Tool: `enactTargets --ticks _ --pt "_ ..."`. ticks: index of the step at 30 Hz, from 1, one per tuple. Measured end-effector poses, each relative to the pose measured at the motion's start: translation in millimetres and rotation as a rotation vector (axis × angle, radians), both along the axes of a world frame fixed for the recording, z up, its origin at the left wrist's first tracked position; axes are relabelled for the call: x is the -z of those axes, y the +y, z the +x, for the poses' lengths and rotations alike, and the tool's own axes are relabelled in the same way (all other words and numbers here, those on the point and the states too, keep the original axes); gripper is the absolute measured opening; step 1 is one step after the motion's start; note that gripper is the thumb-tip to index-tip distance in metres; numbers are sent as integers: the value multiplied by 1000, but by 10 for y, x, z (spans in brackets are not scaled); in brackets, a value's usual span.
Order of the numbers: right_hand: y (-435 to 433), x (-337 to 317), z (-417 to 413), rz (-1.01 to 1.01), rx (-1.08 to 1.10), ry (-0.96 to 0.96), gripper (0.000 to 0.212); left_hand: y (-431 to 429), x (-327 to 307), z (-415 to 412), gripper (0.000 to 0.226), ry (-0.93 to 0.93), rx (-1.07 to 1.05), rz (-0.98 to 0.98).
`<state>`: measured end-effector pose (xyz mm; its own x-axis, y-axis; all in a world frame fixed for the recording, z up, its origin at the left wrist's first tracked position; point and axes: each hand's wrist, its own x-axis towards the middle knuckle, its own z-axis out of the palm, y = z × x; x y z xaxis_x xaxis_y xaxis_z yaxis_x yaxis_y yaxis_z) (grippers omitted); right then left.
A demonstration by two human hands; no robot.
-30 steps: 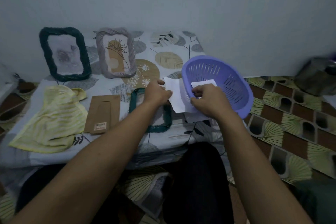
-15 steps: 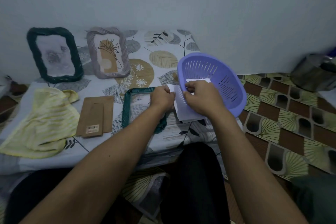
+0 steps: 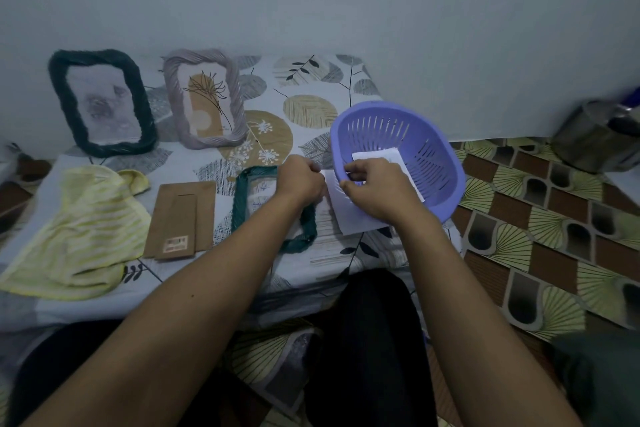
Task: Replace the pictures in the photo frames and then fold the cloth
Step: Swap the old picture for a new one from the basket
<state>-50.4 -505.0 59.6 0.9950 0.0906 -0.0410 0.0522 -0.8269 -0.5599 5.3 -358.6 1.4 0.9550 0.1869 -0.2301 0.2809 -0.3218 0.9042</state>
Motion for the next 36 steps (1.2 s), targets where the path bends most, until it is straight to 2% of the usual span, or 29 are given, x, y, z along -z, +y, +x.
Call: enactTargets --ticks 2,5,6,8,10,14,16,19,22,28,33,36 --pt "-25 -1 11 50 17 -5 31 -10 -88 -50 21 -31 -17 -48" --pt "-59 8 53 128 70 -32 52 -34 -186 -107 18 -71 0 -139" --pt "-76 24 77 136 86 -42 50 -39 -217 -129 20 -68 6 -177" --pt "-123 50 140 106 127 -42 32 -50 -263 -166 23 -36 34 -248" --pt "-178 63 218 16 152 -4 20 -62 -294 -204 25 -6 77 -284" --pt "-275 118 391 -290 66 223 25 -94 -311 -257 21 -3 96 -270" --pt "-311 177 462 -367 55 294 30 -107 -303 -265 19 -9 91 -276" --pt "-337 240 501 -412 78 245 31 -111 -294 -284 17 -11 90 -295" --pt "-341 267 485 -435 89 143 22 -115 -288 -309 17 -7 85 -311" --pt "-341 272 490 -452 91 77 14 -117 -299 -338 16 -12 81 -326" --pt "-340 270 482 -431 155 38 19 -121 -307 -353 16 -10 77 -338" --pt "-335 243 469 -419 187 24 31 -118 -321 -360 17 -12 77 -336"
